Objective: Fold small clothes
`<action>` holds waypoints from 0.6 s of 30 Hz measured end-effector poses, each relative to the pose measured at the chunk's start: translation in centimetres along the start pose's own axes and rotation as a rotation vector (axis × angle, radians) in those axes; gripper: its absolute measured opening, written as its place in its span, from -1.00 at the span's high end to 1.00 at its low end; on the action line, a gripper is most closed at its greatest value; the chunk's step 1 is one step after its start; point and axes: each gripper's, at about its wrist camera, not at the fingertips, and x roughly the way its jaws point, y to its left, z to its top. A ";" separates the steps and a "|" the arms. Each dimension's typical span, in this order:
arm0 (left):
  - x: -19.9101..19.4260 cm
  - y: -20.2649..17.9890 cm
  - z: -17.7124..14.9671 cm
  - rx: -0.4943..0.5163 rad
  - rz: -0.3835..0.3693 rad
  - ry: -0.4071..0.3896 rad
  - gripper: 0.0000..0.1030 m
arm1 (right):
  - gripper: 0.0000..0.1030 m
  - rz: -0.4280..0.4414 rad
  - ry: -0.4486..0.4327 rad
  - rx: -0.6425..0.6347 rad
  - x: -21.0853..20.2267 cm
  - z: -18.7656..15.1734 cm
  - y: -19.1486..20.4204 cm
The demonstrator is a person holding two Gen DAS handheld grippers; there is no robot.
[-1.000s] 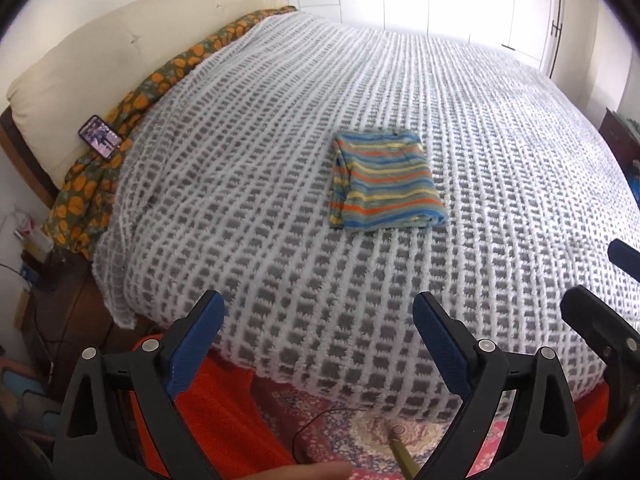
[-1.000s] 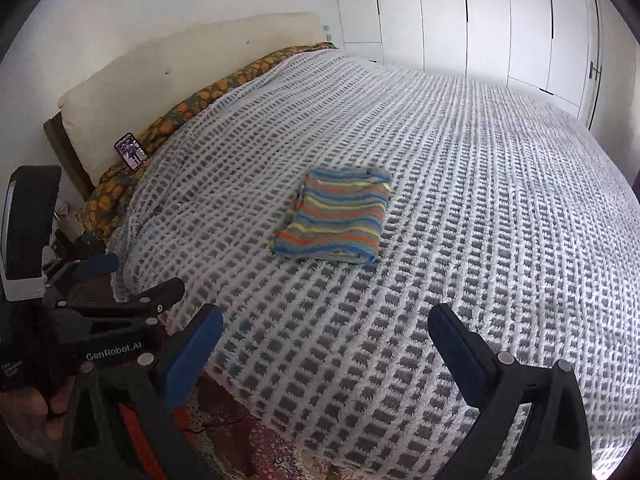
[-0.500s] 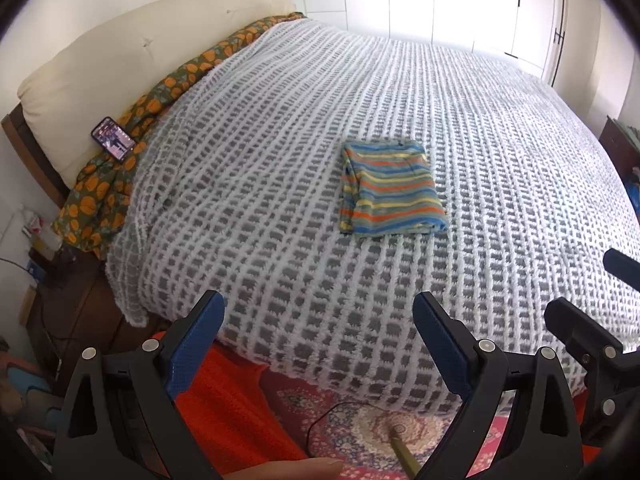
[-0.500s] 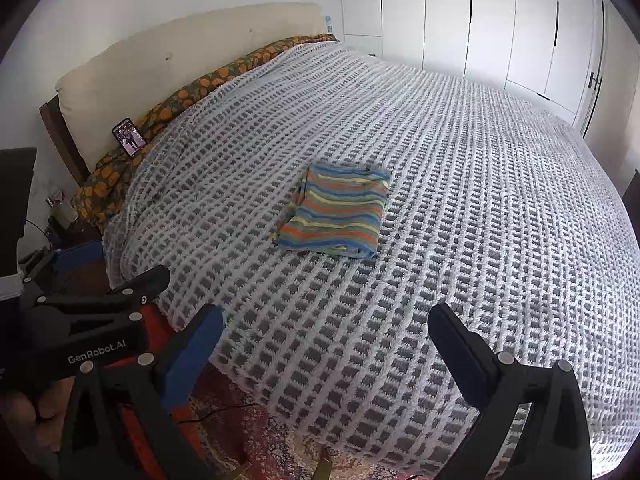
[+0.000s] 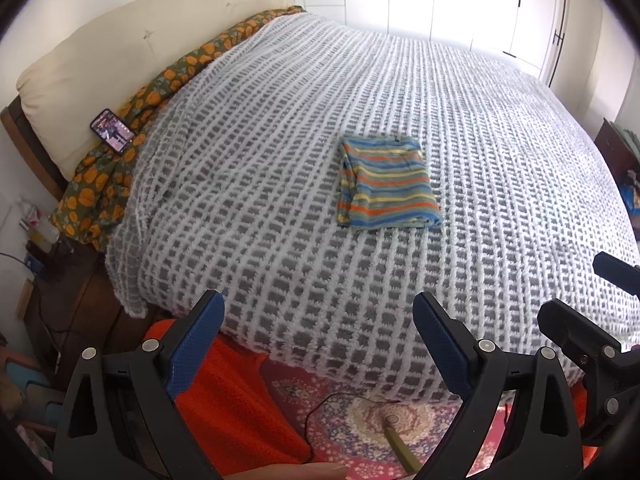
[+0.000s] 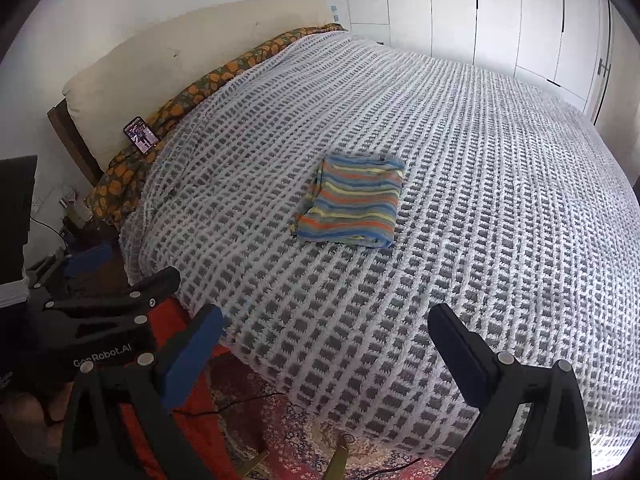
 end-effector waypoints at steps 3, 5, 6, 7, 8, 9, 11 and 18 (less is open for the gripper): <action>-0.1 -0.1 0.0 0.001 -0.008 0.006 -0.86 | -0.97 0.006 0.009 -0.001 -0.2 0.0 0.3; 0.0 -0.1 0.0 0.001 -0.012 0.010 -0.86 | -0.97 0.001 0.018 -0.001 -0.1 0.0 0.4; 0.0 0.0 0.0 0.001 -0.011 0.011 -0.86 | -0.97 0.001 0.022 0.000 0.0 -0.1 0.4; 0.0 0.0 0.0 0.001 -0.009 0.013 -0.86 | -0.97 0.001 0.028 0.003 0.2 -0.1 0.3; 0.1 0.0 0.0 -0.001 -0.008 0.015 -0.86 | -0.97 0.000 0.032 0.005 0.3 -0.1 0.3; 0.2 0.1 0.0 -0.002 -0.009 0.017 -0.86 | -0.97 0.000 0.036 0.006 0.4 -0.2 0.3; 0.2 0.2 -0.1 -0.004 -0.010 0.021 -0.86 | -0.97 -0.004 0.039 0.003 0.5 -0.2 0.4; 0.2 0.3 -0.1 -0.007 -0.011 0.019 -0.86 | -0.97 -0.003 0.044 -0.001 0.8 -0.2 0.5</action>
